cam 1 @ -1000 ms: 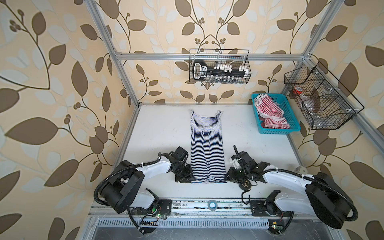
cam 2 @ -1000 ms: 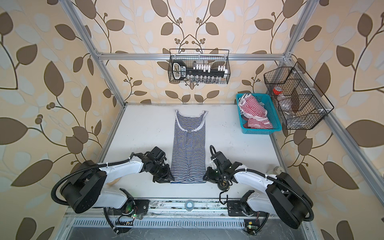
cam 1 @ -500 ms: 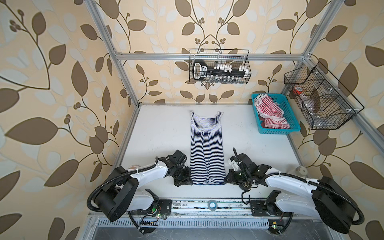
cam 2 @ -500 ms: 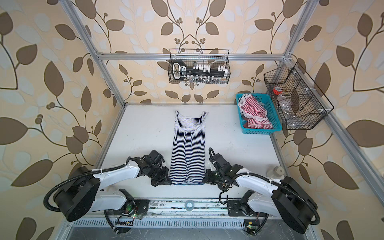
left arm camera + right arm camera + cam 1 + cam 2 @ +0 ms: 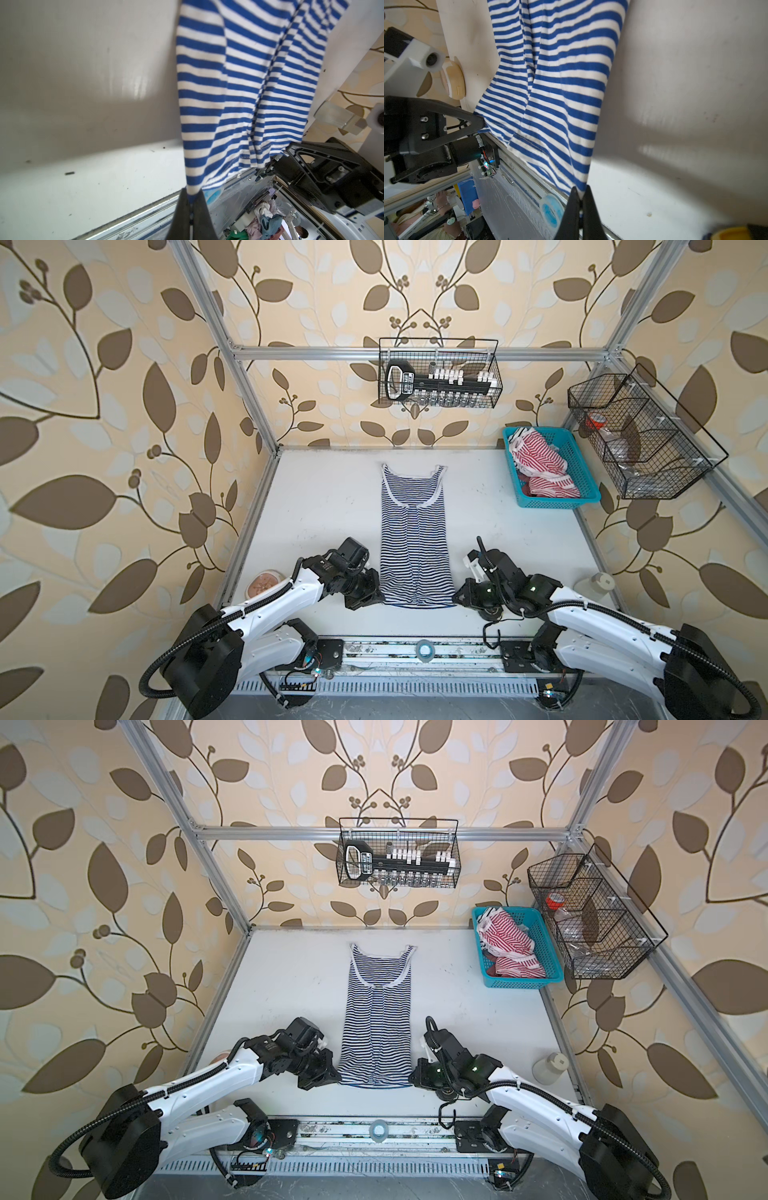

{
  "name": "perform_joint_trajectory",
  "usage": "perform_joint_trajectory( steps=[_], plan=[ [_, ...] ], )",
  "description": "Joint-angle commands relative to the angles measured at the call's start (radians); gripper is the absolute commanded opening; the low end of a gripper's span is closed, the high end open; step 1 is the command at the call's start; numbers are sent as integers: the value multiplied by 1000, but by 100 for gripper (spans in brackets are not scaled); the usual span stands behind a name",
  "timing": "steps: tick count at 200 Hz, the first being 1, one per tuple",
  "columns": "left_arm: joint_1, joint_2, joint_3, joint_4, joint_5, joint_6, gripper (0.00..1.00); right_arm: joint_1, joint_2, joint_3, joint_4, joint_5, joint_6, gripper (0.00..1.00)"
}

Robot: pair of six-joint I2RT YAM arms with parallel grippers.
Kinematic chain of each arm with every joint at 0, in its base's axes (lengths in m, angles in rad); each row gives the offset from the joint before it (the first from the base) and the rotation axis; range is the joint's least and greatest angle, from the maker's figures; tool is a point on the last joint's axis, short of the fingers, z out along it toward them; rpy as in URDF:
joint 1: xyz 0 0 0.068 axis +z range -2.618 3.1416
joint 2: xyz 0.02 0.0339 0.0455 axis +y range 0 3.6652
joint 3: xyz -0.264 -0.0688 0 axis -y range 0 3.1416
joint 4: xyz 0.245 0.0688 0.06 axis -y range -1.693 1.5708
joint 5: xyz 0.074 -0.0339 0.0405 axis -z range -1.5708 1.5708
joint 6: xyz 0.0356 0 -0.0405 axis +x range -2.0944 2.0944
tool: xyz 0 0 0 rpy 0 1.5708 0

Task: Fold and stack the tank tops
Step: 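Lift the near hem with both grippers and fold it away from the robot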

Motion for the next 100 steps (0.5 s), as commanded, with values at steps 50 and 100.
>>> perform_joint_trajectory(
  steps=[50, 100],
  plan=[
    [38, 89, 206, -119, -80, 102, 0, -140, 95, 195, -93, -72, -150, 0],
    [171, 153, 308, -143, -35, 180, 0, -209, 206, 286, -89, -147, -222, 0]
  ],
)
